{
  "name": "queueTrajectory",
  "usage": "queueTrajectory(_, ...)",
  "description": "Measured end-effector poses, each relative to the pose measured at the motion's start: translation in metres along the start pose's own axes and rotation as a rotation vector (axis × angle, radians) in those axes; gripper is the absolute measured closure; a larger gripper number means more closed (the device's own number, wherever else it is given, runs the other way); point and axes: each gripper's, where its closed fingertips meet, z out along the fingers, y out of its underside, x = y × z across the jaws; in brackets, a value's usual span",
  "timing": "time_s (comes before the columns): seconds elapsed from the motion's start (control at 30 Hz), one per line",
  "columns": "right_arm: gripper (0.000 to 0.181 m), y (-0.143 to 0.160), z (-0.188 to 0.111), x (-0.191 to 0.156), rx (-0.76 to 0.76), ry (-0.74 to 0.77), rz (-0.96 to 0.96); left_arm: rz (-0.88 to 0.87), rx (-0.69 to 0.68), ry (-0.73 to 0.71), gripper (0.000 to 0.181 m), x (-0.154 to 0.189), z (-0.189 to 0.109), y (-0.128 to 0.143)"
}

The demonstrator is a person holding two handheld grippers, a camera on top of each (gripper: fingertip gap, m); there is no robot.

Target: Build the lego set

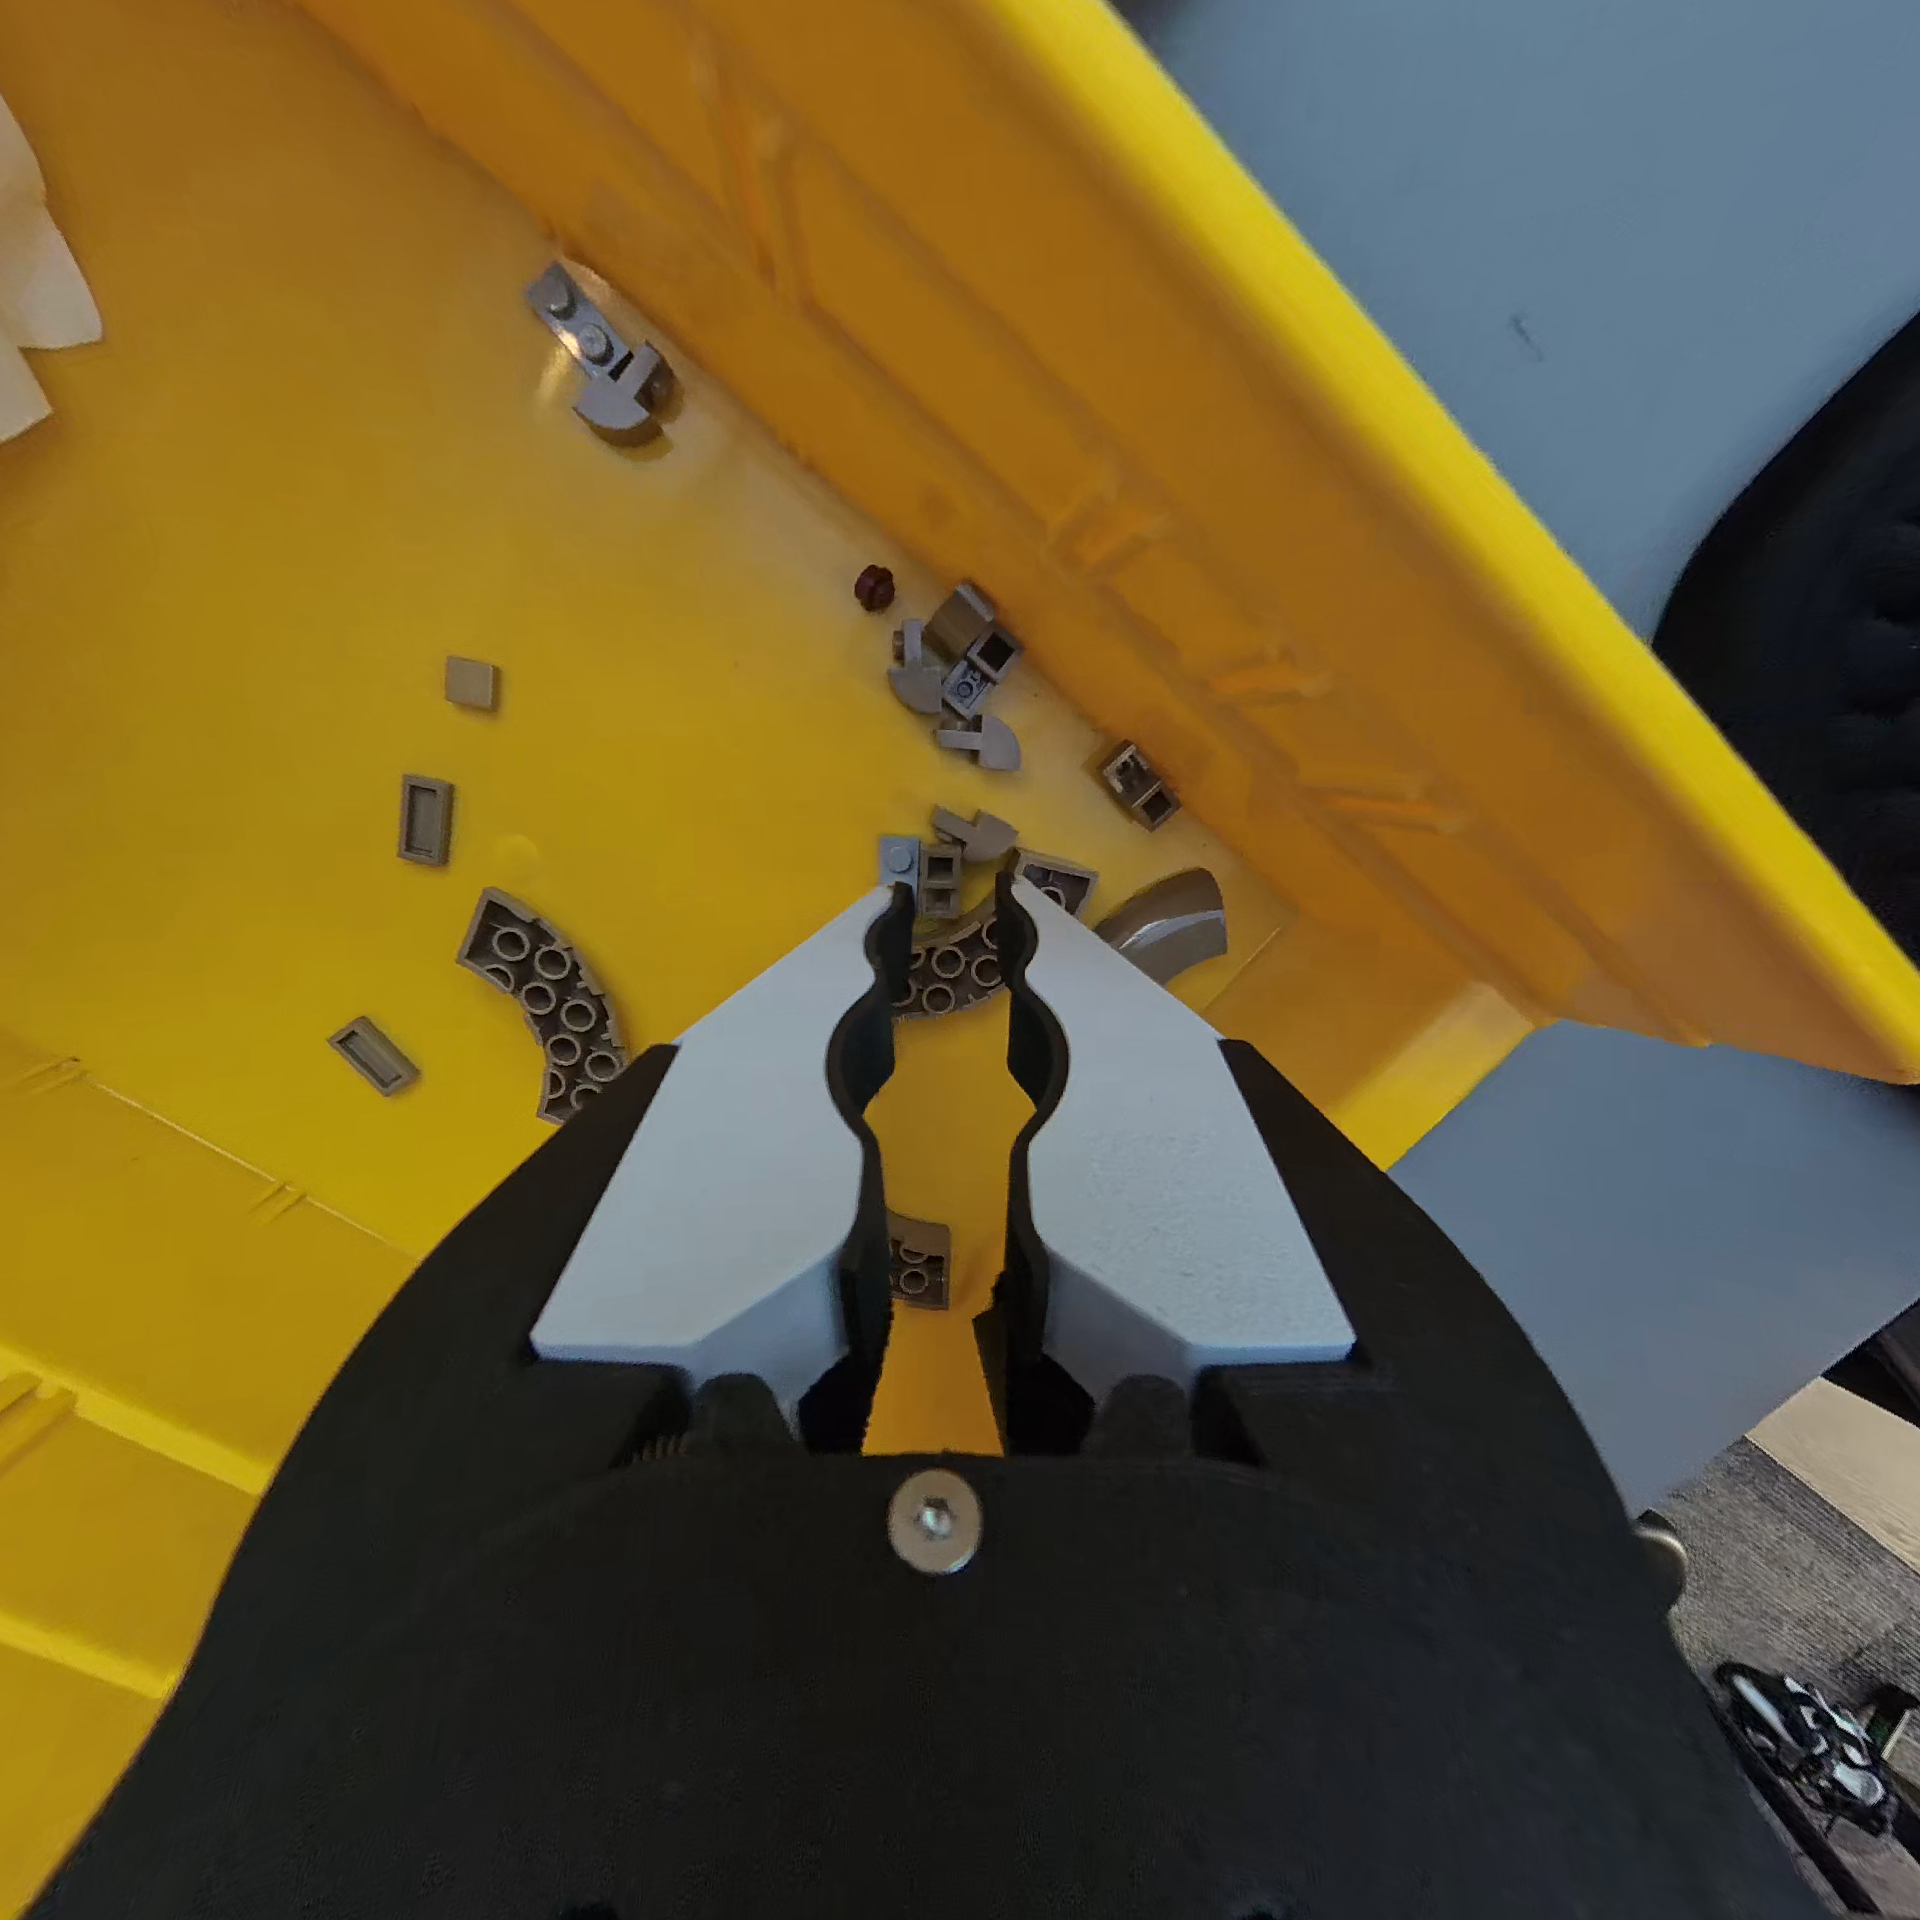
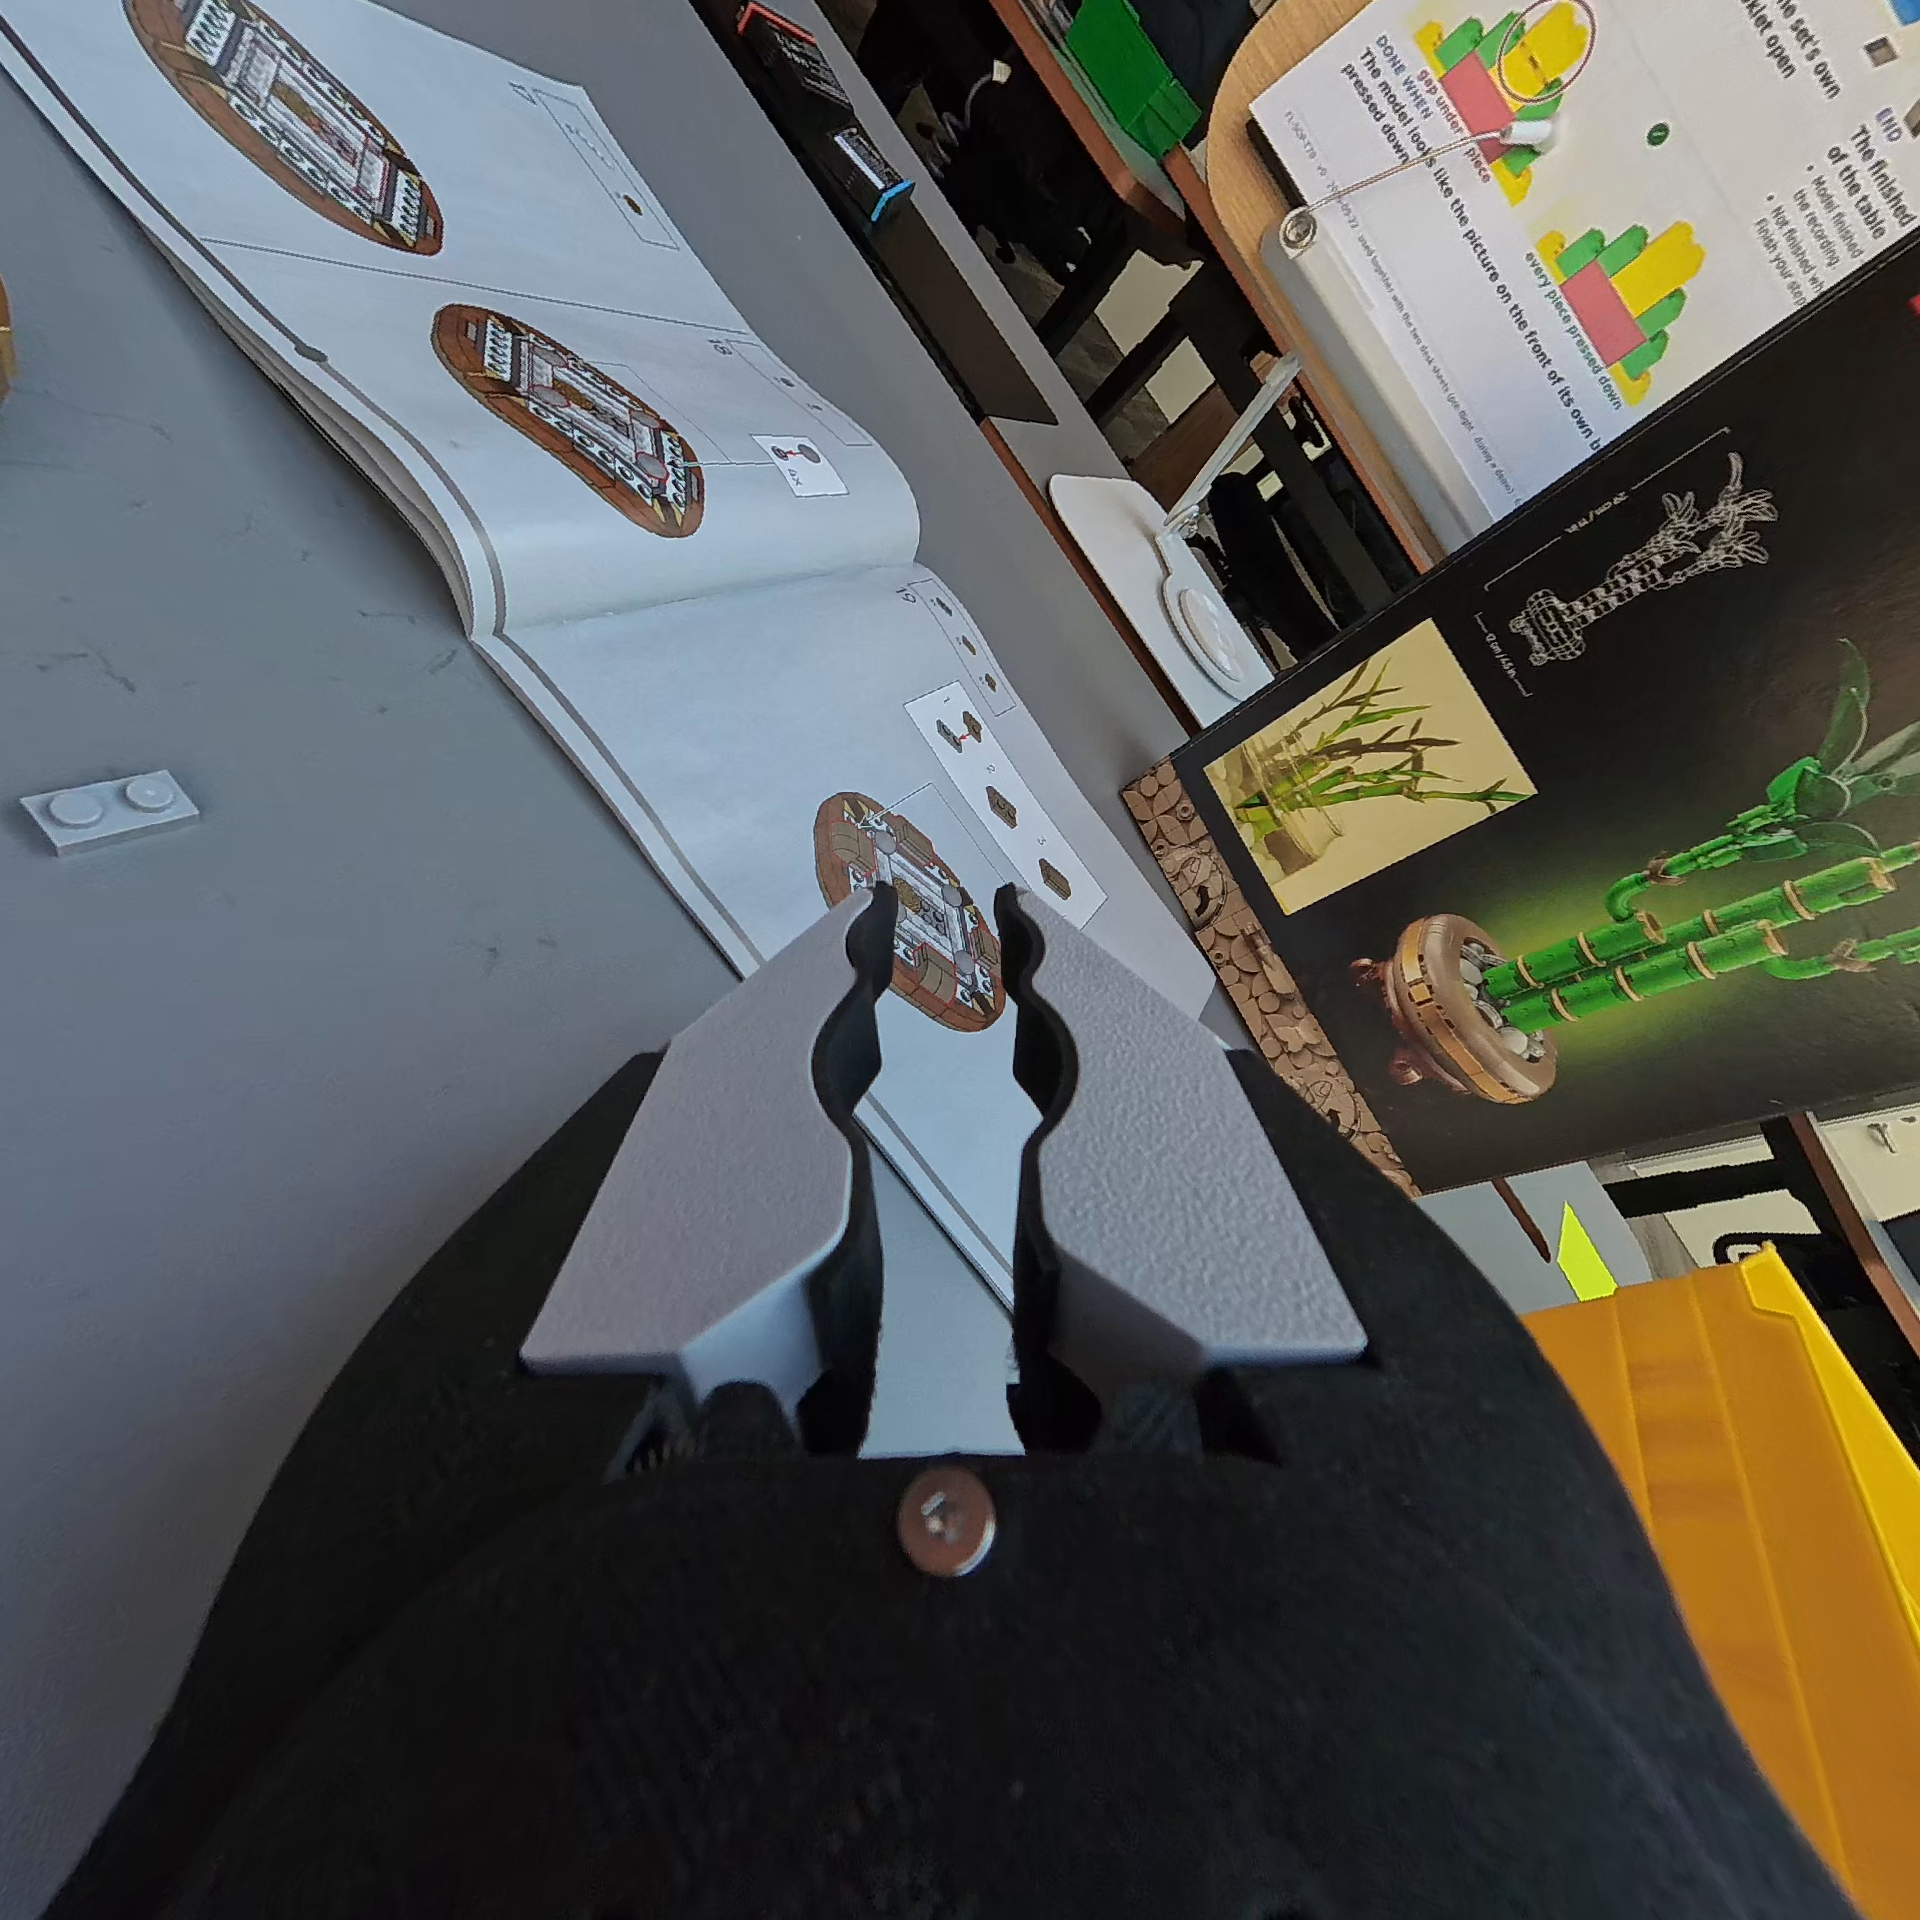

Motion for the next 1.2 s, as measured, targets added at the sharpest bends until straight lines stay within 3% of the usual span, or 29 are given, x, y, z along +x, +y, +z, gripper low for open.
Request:
queueTrajectory(0.1, 0.163, 0.0, 0.0, 0.0, 0.003, -0.004, 0.006, 0.021, -0.015, -0.003, 0.181, 0.003, 0.0, 0.002)
queueTrajectory(0.63, 0.162, -0.001, 0.0, -0.001, 0.003, -0.009, 0.002, -0.13, 0.127, -0.007, 0.181, -0.011, -0.024, 0.001)
queueTrajectory(0.77, 0.163, 0.001, 0.001, -0.003, -0.007, -0.014, -0.008, -0.116, 0.1, 0.077, 0.176, 0.004, -0.015, 0.002)
queueTrajectory(0.87, 0.163, 0.002, 0.002, -0.004, -0.015, -0.016, -0.016, -0.075, 0.077, 0.052, 0.166, 0.003, -0.007, -0.002)
queueTrajectory(1.2, 0.163, 0.004, 0.003, -0.006, -0.027, -0.021, -0.03, -0.029, 0.002, 0.041, 0.176, 0.001, 0.001, -0.004)
